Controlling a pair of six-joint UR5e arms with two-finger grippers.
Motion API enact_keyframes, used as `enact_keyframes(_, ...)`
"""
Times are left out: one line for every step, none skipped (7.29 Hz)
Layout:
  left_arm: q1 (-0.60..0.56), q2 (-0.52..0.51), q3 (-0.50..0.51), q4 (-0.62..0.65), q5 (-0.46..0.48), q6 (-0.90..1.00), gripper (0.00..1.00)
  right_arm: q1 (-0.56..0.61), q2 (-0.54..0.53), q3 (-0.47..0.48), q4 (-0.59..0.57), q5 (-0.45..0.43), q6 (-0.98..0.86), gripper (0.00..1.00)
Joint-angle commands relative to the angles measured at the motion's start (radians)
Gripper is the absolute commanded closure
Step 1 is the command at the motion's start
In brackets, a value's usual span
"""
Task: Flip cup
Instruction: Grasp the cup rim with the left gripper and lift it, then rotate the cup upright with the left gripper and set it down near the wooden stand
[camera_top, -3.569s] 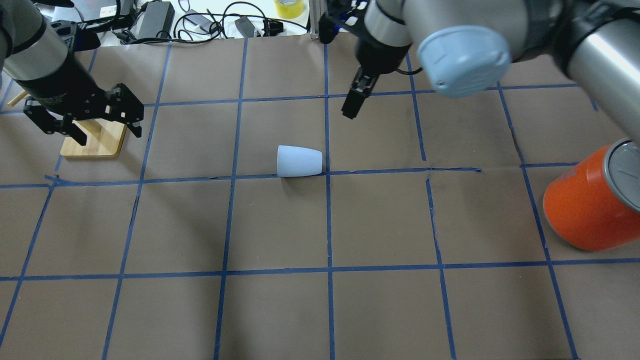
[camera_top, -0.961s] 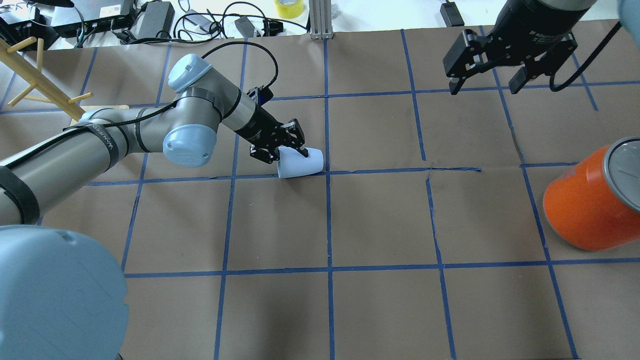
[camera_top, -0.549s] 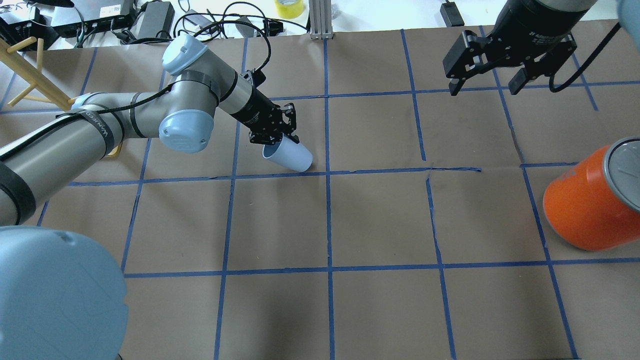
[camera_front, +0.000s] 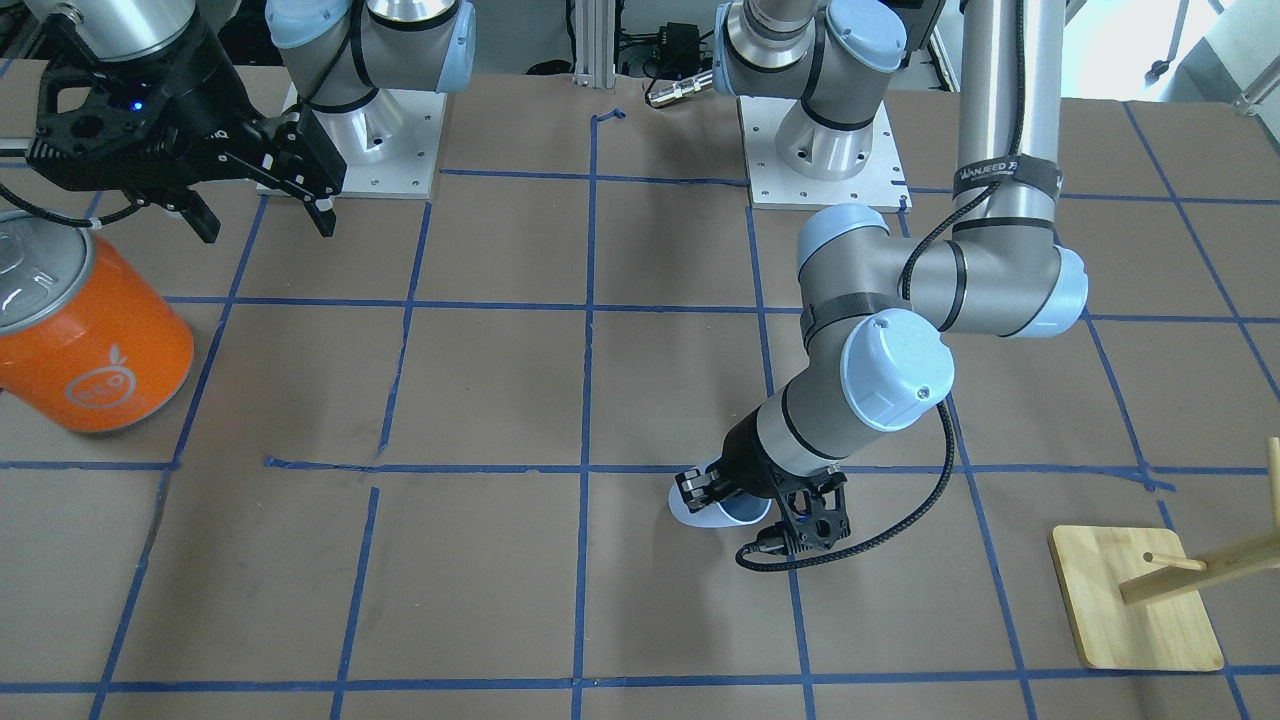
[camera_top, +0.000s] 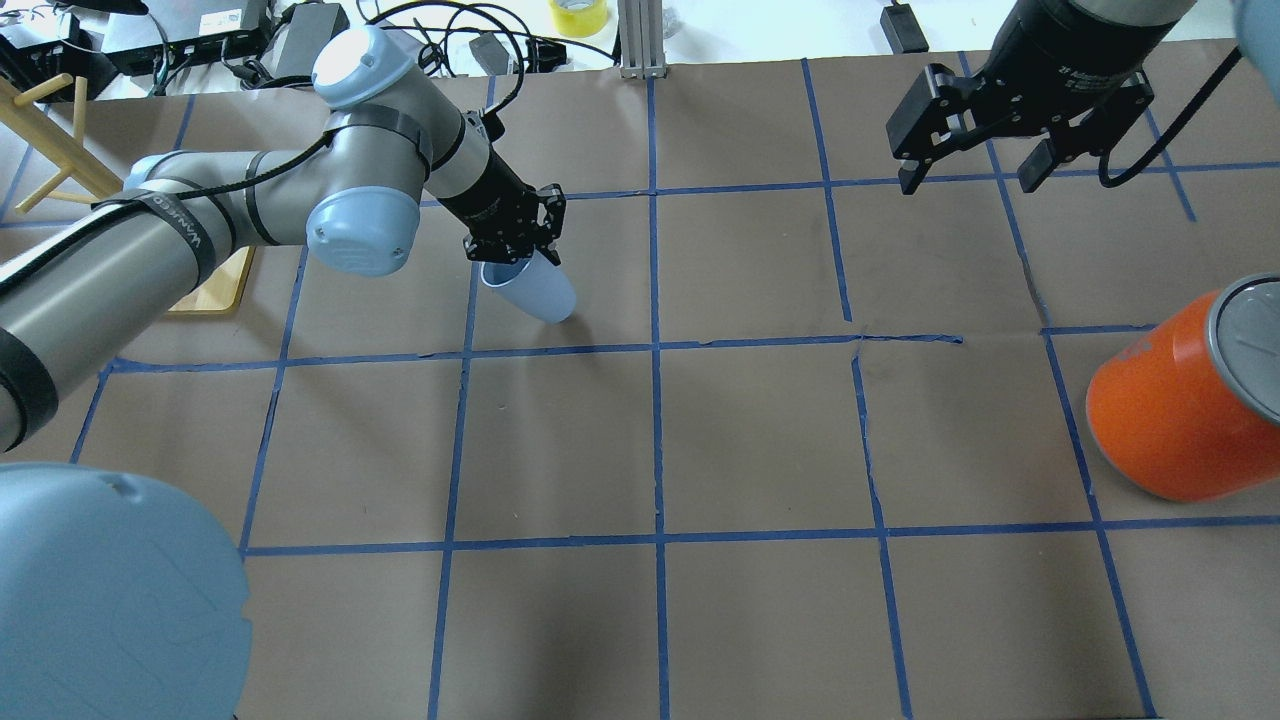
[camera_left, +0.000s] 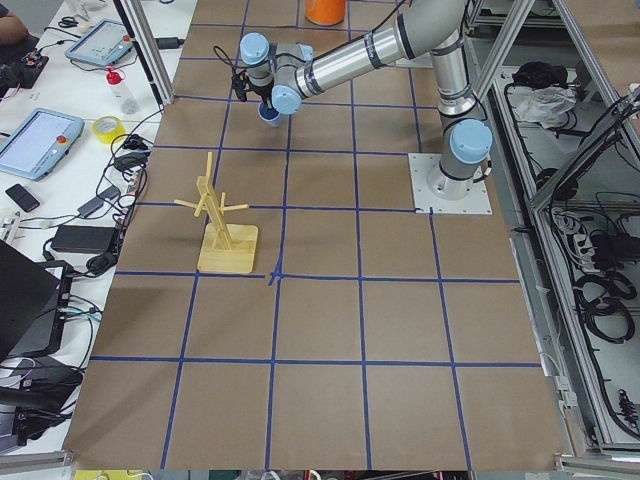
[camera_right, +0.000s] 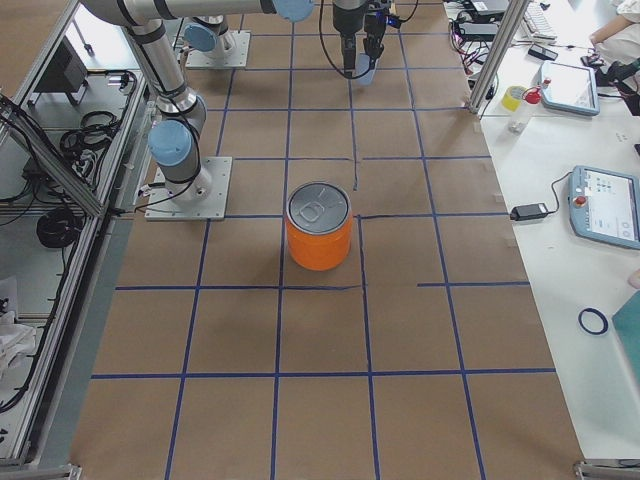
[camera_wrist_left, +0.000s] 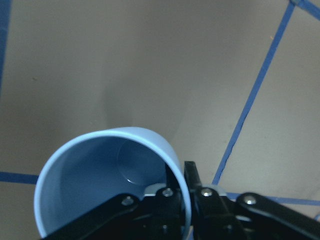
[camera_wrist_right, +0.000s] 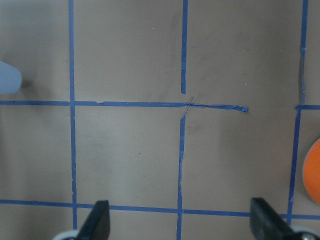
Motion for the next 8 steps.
enact_keyframes(-0.001, 0.003, 0.117, -0.069, 0.221, 0.057, 1.0, -0.001, -0.001, 0.0, 0.005, -0.002, 0.0, 0.0)
enact_keyframes(0.004, -0.006, 0.13, -0.049, 0.3, 0.196, 1.0, -0.001, -0.001, 0.0, 0.005, -0.002, 0.0, 0.0)
enact_keyframes(0.014, -0.011, 0.121, 0.013, 0.337, 0.301, 1.0, -0.001, -0.001, 0.0, 0.007, -0.002, 0.0, 0.0)
enact_keyframes(0.022, -0.026, 0.113, 0.069, 0.342, 0.317, 1.0, -0.001, -0.001, 0.0, 0.007, -0.002, 0.0, 0.0)
enact_keyframes(0.057, -0.049, 0.11, 0.104, 0.35, 0.32, 1.0, -0.001, -0.001, 0.0, 0.007, -0.002, 0.0, 0.0)
enact_keyframes(0.097, -0.066, 0.111, 0.11, 0.348, 0.346, 1.0, -0.001, -0.001, 0.0, 0.007, -0.002, 0.0, 0.0)
enact_keyframes(0.105, -0.092, 0.113, 0.124, 0.353, 0.378, 1.0, -0.001, -0.001, 0.0, 0.007, -0.002, 0.0, 0.0)
enact_keyframes(0.114, -0.1, 0.108, 0.127, 0.353, 0.381, 1.0, -0.001, -0.001, 0.0, 0.007, -0.002, 0.0, 0.0)
